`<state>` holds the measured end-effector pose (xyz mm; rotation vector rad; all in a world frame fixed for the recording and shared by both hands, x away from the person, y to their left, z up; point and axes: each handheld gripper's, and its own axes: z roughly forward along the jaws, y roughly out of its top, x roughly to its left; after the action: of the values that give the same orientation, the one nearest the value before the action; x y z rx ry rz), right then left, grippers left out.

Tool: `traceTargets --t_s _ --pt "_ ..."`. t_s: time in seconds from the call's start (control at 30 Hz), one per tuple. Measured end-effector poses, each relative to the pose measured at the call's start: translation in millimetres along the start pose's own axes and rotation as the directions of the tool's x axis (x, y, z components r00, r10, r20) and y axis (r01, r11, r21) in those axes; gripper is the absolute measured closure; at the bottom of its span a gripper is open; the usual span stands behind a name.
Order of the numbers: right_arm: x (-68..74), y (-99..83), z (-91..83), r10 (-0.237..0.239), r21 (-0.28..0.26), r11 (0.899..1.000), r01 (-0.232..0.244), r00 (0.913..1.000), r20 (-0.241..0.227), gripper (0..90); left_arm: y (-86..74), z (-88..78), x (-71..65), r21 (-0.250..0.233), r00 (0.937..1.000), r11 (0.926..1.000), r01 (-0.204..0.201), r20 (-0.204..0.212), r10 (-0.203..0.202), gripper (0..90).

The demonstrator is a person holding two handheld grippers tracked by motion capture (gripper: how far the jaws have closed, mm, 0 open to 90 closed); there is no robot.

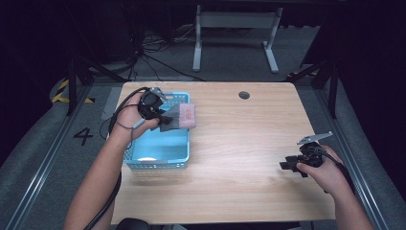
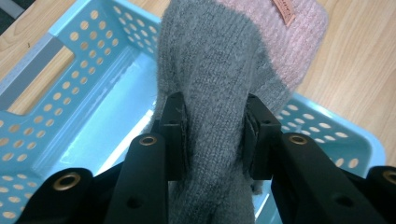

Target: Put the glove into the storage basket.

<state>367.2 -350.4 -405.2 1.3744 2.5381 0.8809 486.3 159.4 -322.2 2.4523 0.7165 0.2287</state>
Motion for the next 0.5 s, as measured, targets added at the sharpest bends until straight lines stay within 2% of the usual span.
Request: traceTargets --t_s 0.17,0.5 --pt "2.8 0.8 -0.5 -0.008 -0.006 1.000 0.008 1.0000 -0.002 56.1 -2.2 1.7 8.7 0.019 1.0000 0.9998 0.005 -0.005 -0.005 66.4" --pt "1.1 -7.5 -2.7 0.018 0.004 1.000 -0.018 0.9998 0.010 56.1 -10.0 9.3 27.4 0.079 0.9995 0.9967 0.015 -0.030 -0.013 66.2"
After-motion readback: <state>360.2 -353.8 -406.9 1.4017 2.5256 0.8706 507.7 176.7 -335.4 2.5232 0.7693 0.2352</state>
